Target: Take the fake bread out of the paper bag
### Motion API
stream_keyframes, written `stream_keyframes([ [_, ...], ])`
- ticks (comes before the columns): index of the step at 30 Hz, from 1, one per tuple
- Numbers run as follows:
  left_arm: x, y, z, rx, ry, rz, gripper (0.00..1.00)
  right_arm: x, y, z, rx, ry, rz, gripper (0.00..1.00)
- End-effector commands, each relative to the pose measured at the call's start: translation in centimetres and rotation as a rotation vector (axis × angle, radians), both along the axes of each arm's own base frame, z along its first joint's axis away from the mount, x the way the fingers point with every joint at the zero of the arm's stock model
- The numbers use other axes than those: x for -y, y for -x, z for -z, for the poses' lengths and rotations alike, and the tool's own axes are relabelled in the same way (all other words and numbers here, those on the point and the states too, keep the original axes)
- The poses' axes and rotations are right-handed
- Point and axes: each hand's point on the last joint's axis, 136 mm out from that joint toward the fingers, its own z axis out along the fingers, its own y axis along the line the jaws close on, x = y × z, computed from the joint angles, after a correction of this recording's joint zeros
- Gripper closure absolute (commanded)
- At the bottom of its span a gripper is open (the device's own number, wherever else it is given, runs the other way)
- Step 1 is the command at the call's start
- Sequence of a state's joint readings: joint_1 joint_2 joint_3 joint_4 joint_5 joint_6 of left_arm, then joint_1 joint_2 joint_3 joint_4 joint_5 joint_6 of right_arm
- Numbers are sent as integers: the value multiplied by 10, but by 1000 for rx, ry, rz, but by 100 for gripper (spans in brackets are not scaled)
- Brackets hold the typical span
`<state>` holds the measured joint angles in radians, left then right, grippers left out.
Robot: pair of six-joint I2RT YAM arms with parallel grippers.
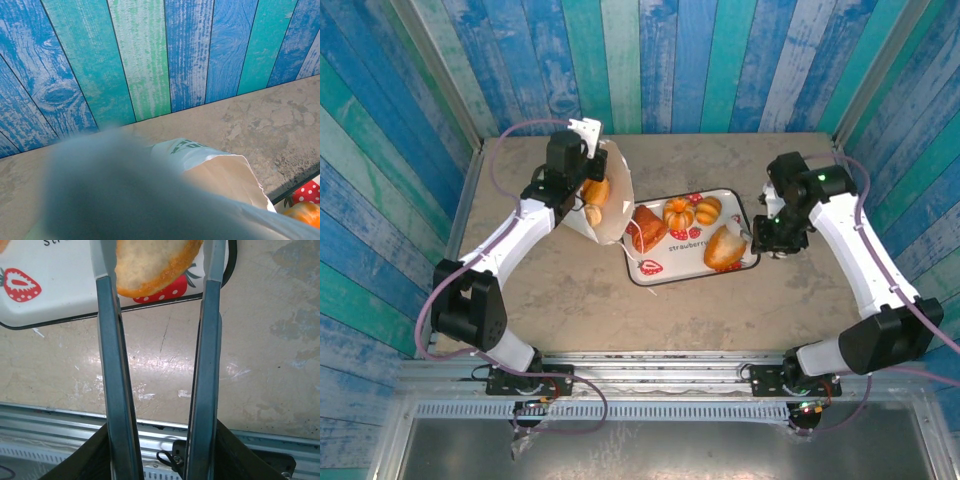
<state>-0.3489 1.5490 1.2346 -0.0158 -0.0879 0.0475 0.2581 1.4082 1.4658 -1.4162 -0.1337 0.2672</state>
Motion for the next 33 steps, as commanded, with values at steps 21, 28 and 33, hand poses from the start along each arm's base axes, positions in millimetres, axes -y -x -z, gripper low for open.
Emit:
stream_keyframes([
  [21,-1,10,-30,76,23,19,100,-186,0,-84,215,-512,-306,62],
  [28,3,11,-31,83,6,50,100,-228,-24,-56,207,-496,-365,62],
  [33,3,17,-28,85,-13,70,100,-250,-39,-39,190,-505,-383,62],
])
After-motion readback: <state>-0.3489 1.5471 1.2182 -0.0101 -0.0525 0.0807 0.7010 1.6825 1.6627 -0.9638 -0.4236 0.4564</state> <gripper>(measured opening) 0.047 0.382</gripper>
